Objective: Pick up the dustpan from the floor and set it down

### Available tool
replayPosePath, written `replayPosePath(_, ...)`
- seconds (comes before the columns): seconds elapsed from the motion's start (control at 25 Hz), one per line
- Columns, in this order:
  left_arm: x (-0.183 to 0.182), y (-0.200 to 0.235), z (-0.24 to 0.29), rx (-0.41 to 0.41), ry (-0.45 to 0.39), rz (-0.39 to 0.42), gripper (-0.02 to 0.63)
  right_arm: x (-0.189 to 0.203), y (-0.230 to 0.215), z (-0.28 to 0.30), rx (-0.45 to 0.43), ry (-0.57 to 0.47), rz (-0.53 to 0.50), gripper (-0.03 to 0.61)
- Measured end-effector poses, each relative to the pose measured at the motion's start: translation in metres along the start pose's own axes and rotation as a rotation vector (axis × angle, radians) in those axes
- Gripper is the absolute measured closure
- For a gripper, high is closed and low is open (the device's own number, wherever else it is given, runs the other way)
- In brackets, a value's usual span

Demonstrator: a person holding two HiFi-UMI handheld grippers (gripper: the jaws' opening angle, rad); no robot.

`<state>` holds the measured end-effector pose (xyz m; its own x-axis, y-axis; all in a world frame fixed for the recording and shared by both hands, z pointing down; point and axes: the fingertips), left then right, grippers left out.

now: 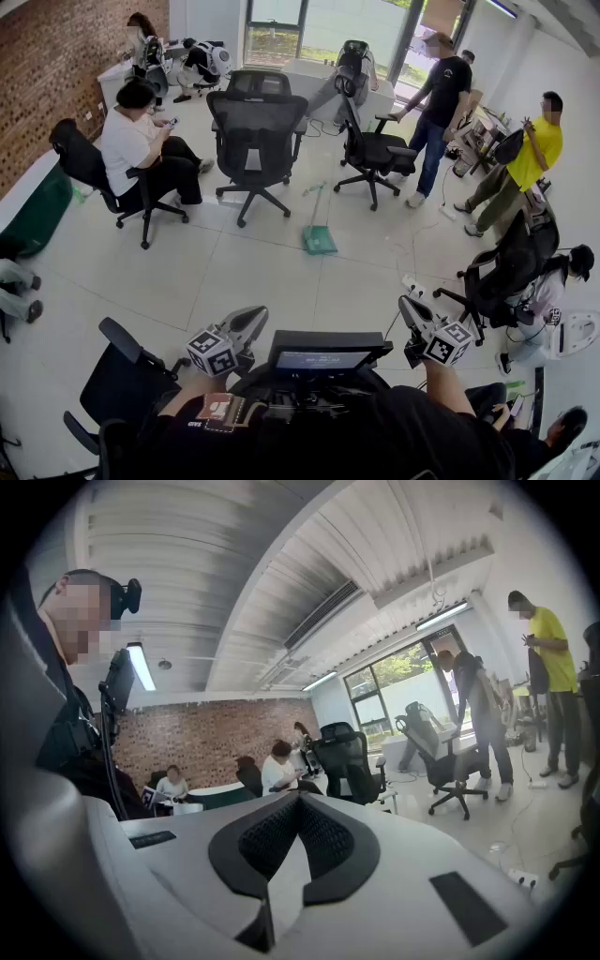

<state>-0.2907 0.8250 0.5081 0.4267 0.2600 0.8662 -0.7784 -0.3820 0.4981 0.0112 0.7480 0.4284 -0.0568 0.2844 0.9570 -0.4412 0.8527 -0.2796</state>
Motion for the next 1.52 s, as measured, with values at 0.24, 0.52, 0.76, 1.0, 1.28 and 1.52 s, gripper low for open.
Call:
replayPosePath(0.24,-0.024,0.051,0.012,-0.023,0.002,0.017,0.592,0.008,-0.011,0.053,-0.02,0.014,-0.007,0.569)
replayPosePath(0.52,-0.022,0.063,0.101,-0.064,0.035,0.047,0.592,0.002,-0.113,0.08,-0.084,0.01,0.009,0.569)
replayPosePath(0.76,-0.041,0.03,0.264,-0.119,-0.003,0.033,0.592,-0.041,-0.27,0.066,-0.173,-0.007,0.031,0.569)
replayPosePath(1.0,-0.033,-0.006,0.426,-0.1,0.01,0.04,0.592,-0.076,-0.418,0.034,-0.185,-0.018,-0.001,0.569)
replayPosePath(1.28,-0.045,-0.002,0.547,-0.056,0.061,0.061,0.592,-0.113,-0.535,0.02,-0.091,-0.054,0.02,0.569)
replayPosePath(1.52,-0.079,0.079,0.631,0.037,0.078,0.034,0.592,-0.146,-0.603,0.089,0.022,-0.055,-0.014,0.569)
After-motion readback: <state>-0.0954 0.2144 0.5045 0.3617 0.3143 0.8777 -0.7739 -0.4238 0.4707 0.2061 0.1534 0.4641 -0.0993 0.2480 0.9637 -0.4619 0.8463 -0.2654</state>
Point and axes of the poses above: the fingertips, and each gripper's own axes: z forward along the fingers, y to its left, x out of its underside, and after that the axes turned 15 degrees about -x, right-handed
